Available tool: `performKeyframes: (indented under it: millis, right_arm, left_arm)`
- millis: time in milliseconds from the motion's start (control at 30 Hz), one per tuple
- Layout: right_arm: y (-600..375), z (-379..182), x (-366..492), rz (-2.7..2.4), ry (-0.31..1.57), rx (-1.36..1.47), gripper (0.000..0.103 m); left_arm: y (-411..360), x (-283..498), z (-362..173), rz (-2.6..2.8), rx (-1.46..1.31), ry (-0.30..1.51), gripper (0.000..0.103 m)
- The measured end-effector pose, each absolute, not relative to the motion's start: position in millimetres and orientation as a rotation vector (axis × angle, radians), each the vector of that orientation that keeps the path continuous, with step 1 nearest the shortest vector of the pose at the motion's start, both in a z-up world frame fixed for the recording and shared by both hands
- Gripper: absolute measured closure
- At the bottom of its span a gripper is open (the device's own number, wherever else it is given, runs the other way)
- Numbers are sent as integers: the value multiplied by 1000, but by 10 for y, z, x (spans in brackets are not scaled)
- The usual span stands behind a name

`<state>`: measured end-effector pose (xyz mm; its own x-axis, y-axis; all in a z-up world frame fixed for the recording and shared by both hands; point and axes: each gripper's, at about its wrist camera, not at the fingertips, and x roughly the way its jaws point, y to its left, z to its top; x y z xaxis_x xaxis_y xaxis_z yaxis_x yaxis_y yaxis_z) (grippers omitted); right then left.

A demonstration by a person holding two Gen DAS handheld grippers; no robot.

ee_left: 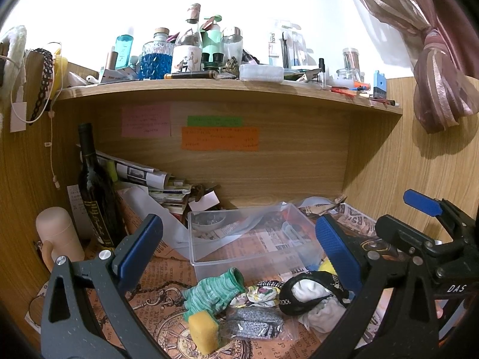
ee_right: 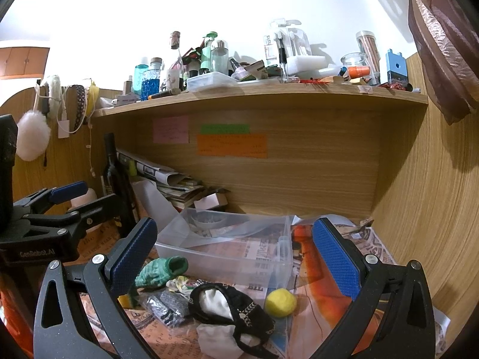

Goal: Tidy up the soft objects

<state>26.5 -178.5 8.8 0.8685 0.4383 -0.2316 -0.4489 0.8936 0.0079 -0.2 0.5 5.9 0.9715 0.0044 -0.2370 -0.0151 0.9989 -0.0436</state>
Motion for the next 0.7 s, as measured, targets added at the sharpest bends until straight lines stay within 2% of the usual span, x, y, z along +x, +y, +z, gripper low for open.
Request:
performKeyframes:
  millis: [700]
  right_arm:
    - [-1808, 99, 247, 465, 219, -29, 0]
  left_arm:
    - [-14, -10, 75, 7, -35, 232, 0]
